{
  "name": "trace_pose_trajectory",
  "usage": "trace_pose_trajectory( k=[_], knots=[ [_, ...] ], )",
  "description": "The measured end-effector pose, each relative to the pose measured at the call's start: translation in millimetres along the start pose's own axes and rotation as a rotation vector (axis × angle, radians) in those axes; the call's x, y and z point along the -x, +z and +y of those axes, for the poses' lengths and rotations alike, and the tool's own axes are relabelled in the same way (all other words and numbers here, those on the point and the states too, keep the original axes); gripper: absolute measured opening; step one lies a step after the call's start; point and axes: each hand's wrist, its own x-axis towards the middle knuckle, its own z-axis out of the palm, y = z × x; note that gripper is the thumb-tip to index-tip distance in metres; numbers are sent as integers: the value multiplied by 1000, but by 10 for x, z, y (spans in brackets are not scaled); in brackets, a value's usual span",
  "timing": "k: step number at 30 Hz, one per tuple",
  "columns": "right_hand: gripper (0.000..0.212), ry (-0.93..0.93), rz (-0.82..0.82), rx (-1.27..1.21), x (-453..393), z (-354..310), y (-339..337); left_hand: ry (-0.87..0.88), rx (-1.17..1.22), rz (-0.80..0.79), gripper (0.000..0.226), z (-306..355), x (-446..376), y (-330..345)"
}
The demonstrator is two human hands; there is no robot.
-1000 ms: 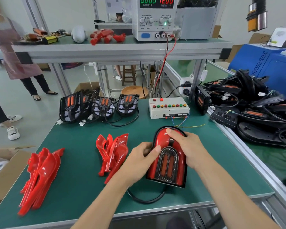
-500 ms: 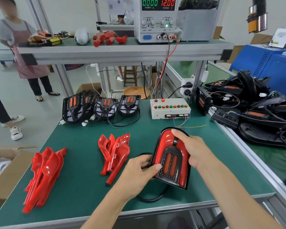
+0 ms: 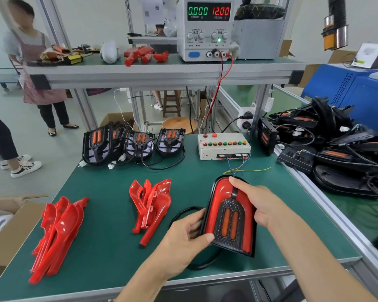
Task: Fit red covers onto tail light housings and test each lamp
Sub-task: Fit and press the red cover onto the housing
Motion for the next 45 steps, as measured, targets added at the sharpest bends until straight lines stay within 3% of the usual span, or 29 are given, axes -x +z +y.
trace_pose_trajectory(
  k=[3,6,12,15,17,19,21,24,28,32,33,39,45],
  knots=[
    [39,-51,-74,58,42,33,-112,-44,26,10,49,-56,47,58],
    [27,-140,-96,74,115,170,-332,-165,29,69,59,-102,90,141],
    [30,-107,124,-66,270,428,-749,23,-544,327,25,-85,23,132],
    [30,-100,144,-56,295,480,-714,114,-628,281,43,-114,-3,176],
    [31,-135,154,-34,260,490,-593,24,-531,203,59,-111,-35,245],
    [29,-183,143,9,197,477,-441,-136,-408,161,61,-90,-112,307],
    [29,-210,119,88,122,468,-318,-236,-343,191,41,-103,-188,339],
    [52,-201,67,268,33,495,-285,-262,-293,297,27,-124,-190,352],
    [32,-323,187,389,60,553,-476,-300,-295,376,38,-124,-138,342],
    [14,-459,534,940,107,689,-673,-323,-332,387,44,-145,-148,319],
    [18,-441,573,1001,119,713,-667,-324,-333,392,43,-146,-150,320],
    [42,-326,529,1248,186,784,-508,-372,-345,385,48,-83,-173,341],
    [23,-336,541,1328,112,784,-494,-408,-457,338,47,-38,-246,265]
  ],
)
